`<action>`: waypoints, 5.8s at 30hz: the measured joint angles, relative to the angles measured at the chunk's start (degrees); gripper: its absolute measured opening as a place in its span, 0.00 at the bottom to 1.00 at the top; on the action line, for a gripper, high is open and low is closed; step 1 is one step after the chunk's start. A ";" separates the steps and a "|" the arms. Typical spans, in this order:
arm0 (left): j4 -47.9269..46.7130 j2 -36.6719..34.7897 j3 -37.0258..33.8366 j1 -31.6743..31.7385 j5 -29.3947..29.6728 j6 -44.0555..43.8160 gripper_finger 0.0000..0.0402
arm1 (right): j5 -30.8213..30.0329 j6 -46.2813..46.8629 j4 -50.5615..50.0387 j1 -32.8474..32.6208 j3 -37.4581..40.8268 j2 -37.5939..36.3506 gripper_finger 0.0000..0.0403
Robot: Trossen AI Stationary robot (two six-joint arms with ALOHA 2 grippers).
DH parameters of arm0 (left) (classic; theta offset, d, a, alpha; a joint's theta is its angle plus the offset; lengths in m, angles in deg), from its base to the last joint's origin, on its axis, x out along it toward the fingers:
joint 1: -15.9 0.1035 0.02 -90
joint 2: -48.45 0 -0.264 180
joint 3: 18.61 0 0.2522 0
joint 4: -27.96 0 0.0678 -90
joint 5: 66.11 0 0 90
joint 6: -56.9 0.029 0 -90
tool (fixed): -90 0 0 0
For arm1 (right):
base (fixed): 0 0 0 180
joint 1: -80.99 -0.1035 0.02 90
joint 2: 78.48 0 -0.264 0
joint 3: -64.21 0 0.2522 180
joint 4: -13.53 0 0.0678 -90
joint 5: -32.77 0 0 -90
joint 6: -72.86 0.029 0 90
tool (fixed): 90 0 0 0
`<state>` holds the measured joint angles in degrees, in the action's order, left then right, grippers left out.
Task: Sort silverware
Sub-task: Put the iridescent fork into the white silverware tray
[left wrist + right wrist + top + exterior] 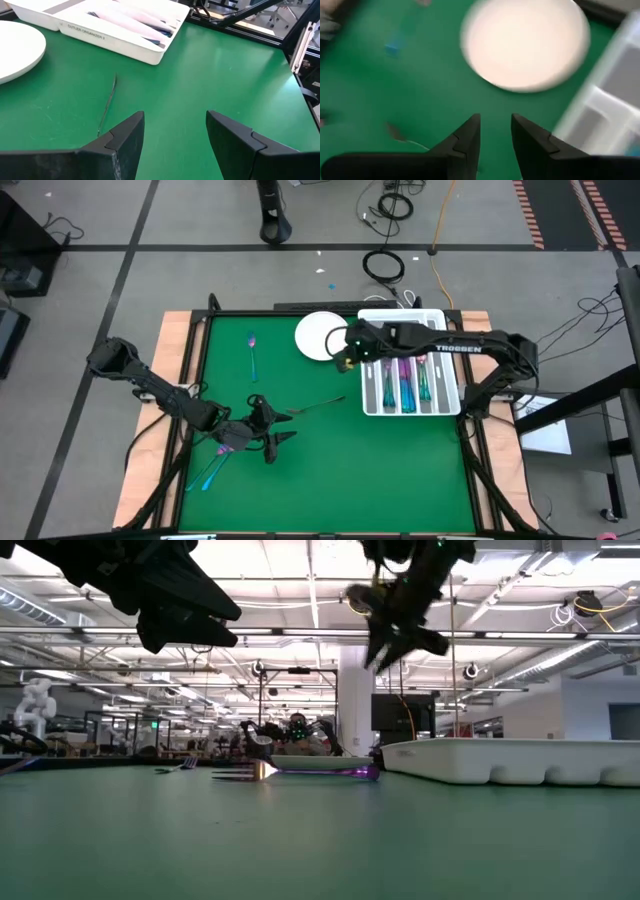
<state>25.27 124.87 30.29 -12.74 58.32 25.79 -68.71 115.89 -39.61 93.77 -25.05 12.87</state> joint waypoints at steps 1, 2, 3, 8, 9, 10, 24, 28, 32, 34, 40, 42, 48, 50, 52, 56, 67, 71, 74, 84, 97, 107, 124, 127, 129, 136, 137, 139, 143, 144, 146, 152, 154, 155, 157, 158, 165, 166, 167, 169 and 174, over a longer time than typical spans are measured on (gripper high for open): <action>-0.06 0.00 0.00 0.00 0.00 0.00 0.53 | 0.06 -1.00 2.73 -0.52 -0.09 -0.02 0.25; -0.06 0.00 0.00 0.00 0.00 0.00 0.53 | 0.22 -2.14 5.52 -1.03 -0.09 -0.02 0.25; -0.06 0.00 0.00 0.00 0.00 0.00 0.53 | 0.95 -3.37 7.99 -1.45 -0.09 0.02 0.25; -0.13 0.00 0.00 0.00 0.00 0.00 0.53 | 6.25 -11.28 17.26 -3.77 -0.09 2.15 0.25; -0.49 0.00 0.00 0.00 0.00 -0.06 0.53 | 7.03 -12.72 18.23 -4.27 -0.09 2.71 0.25; -1.17 0.00 0.00 0.00 -0.07 -0.29 0.53 | 7.33 -14.03 18.96 -4.89 -0.09 3.35 0.25; -16.41 -0.02 1.41 -1.51 -30.72 -20.88 0.53 | 7.38 -23.96 20.97 -11.22 -0.07 10.40 0.25; -36.56 -0.02 7.29 -1.69 -43.50 -28.98 0.53 | 7.35 -26.06 21.60 -13.05 -0.07 11.68 0.25; -62.88 -0.07 13.13 -3.36 -48.13 -37.53 0.53 | 7.30 -27.99 21.52 -14.77 -0.07 12.70 0.25; -70.52 -0.07 14.33 -5.01 -48.13 -40.84 0.53 | 7.30 -29.04 21.73 -15.51 -0.07 12.90 0.25; -71.26 0.02 12.67 -9.90 -48.15 -45.39 0.53 | 7.26 -29.92 21.94 -16.99 -0.07 13.22 0.25; -69.74 0.02 11.55 -10.60 -48.15 -47.21 0.53 | 7.21 -30.96 21.99 -17.33 -0.07 13.22 0.25; -64.93 0.04 6.74 -11.95 -49.42 -52.63 0.53 | 7.20 -31.96 21.81 -17.58 -0.07 13.22 0.25; -65.17 0.07 5.74 -12.40 -50.01 -53.08 0.53 | 7.19 -31.96 21.80 -17.55 -0.07 13.22 0.25; -65.07 0.07 5.03 -12.74 -50.02 -53.11 0.53 | 7.15 -31.96 21.92 -17.55 -0.07 13.22 0.25; -62.72 0.07 3.19 -13.37 -49.83 -54.20 0.53 | 7.10 -31.90 21.75 -17.58 -0.07 13.22 0.25; -56.09 -0.07 -2.76 -15.47 -49.33 -58.62 0.51 | 7.10 -31.77 21.71 -17.77 -0.07 13.20 0.25; -55.62 -0.07 -2.86 -15.69 -49.18 -58.60 0.42 | 7.09 -31.76 21.15 -17.77 -0.07 13.18 0.25; -54.47 -0.04 -2.93 -15.69 -49.18 -58.60 0.33 | 7.09 -31.75 21.19 -17.77 -0.07 13.18 0.25; -52.54 0.00 -2.94 -15.74 -49.14 -58.85 0.02 | 7.10 -31.75 20.93 -17.77 -0.07 13.16 0.25; -57.39 -2.05 2.57 -15.15 -39.62 -54.69 0.02 | 7.11 -31.47 20.24 -17.84 -0.07 13.16 0.25; -57.91 -8.87 7.85 -11.79 -15.11 -50.33 0.02 | 7.08 -27.24 26.72 -20.46 -0.07 13.82 0.25; -24.62 -6.71 8.52 -5.58 25.72 -44.09 0.02 | -12.44 -22.74 46.43 -25.64 -0.05 15.41 0.25; -20.97 -5.56 8.52 -4.80 25.66 -40.60 0.02 | -11.48 -24.03 49.36 -25.64 -0.05 15.41 0.27; -20.37 -5.16 8.52 -4.25 25.64 -39.93 0.02 | -10.37 -25.24 51.08 -25.64 -0.05 15.41 0.29; -19.81 -5.14 8.52 -2.82 25.68 -39.92 0.02 | -9.40 -25.08 51.48 -25.36 -0.05 15.43 0.42; -19.45 -5.14 8.52 -2.68 25.70 -39.91 0.02 | -9.44 -24.45 51.63 -25.15 -0.05 15.68 0.43; -18.28 -5.14 8.52 -2.31 25.64 -38.92 0.02 | -9.73 -24.14 51.53 -24.79 -0.07 16.09 0.45; -15.64 -5.14 8.52 -1.52 24.91 -37.70 0.02 | -10.72 -24.16 52.31 -23.94 -0.05 17.17 0.48; -14.57 -5.14 8.52 -1.34 24.62 -36.78 0.02 | -10.87 -24.16 52.47 -23.72 -0.05 17.57 0.48; -12.65 -5.15 8.52 -0.94 24.11 -34.65 0.02 | -10.91 -24.18 53.21 -23.46 -0.05 18.44 0.47; -11.98 -5.16 8.52 -0.15 23.20 -32.73 0.02 | -11.17 -24.32 53.71 -23.24 -0.05 19.17 0.36; -12.03 -5.16 8.52 -0.17 23.09 -32.49 0.02 | -11.26 -24.50 53.69 -23.24 -0.05 19.19 0.28; -12.15 -5.16 8.52 -0.20 23.06 -32.45 0.02 | -11.27 -24.82 53.69 -23.24 -0.05 19.17 0.24; -12.71 -5.16 8.52 -0.20 23.06 -32.44 0.02 | -11.21 -25.57 53.69 -23.26 -0.05 19.18 0.13; -13.16 -5.16 8.52 -0.20 23.08 -32.44 0.02 | -11.23 -25.99 53.70 -23.26 -0.05 19.17 0.07; -14.46 -5.18 8.52 -0.23 22.57 -30.41 0.15 | -10.79 -26.39 53.40 -23.22 -0.05 19.19 0.00; -14.54 -5.18 8.52 -0.24 22.60 -29.25 0.17 | -10.68 -26.35 53.39 -23.22 -0.05 19.19 0.00; -14.62 -5.18 8.52 -0.21 22.60 -28.03 0.20 | -10.65 -26.32 53.36 -23.24 -0.05 19.19 0.00; -14.60 -5.18 8.52 -0.17 22.62 -25.42 0.24 | -10.62 -26.35 53.34 -23.21 -0.05 19.14 0.00; -14.69 -5.96 8.52 -0.39 22.51 -19.23 0.34 | -6.54 -25.39 51.25 -21.32 -0.05 16.31 0.00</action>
<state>10.58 118.91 38.81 -13.13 80.84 6.56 -75.25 90.50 11.64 72.45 -25.10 29.18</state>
